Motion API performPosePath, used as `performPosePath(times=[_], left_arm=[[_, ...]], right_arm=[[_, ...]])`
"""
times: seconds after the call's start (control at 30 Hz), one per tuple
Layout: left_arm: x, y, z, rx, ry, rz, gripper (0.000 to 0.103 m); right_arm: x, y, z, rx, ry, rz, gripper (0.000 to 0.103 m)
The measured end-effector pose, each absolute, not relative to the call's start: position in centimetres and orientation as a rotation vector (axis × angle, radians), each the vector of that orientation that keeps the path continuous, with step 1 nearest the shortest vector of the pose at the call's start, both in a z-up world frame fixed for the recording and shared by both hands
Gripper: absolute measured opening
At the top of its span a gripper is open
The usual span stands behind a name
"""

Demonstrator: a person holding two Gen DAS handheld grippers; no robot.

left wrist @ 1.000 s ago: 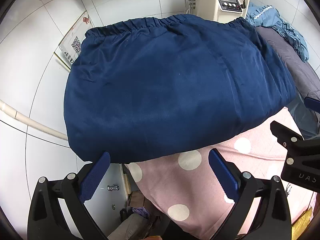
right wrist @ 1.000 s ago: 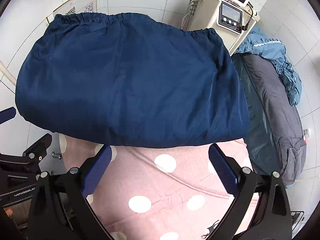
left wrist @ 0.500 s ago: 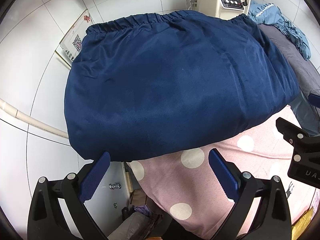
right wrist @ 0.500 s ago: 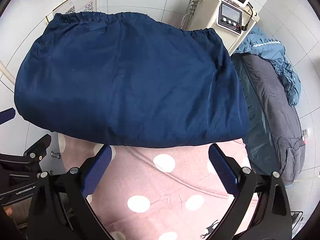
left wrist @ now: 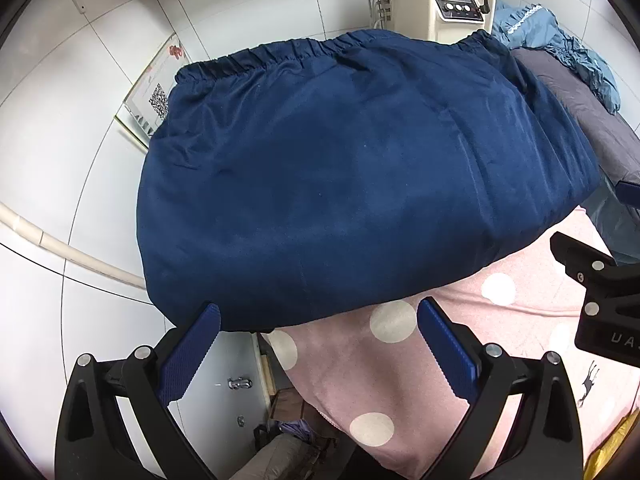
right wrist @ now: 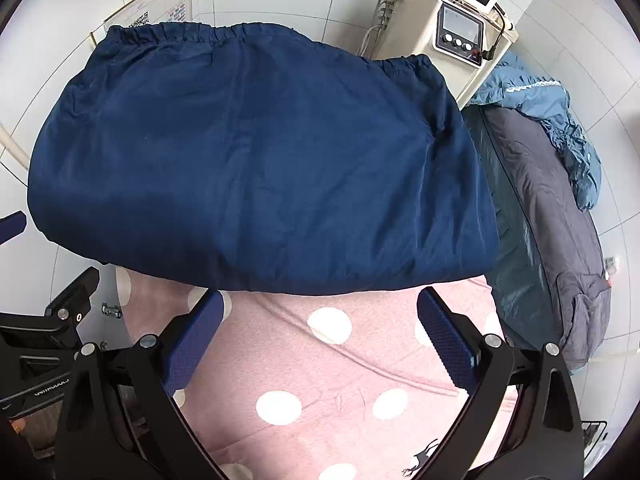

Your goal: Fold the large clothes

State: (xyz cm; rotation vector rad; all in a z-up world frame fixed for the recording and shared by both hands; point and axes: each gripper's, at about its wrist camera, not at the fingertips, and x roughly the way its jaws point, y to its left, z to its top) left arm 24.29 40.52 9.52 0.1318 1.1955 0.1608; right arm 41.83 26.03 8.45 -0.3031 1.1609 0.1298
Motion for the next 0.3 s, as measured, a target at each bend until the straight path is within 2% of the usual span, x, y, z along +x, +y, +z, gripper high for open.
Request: performPosePath(times=[0.3], left_arm=[[24.38, 40.84, 9.11, 0.118, 1.235, 0.166, 0.097]], right_arm=[[41.72, 26.05, 8.56, -0.299, 1.160, 0.131, 0.096]])
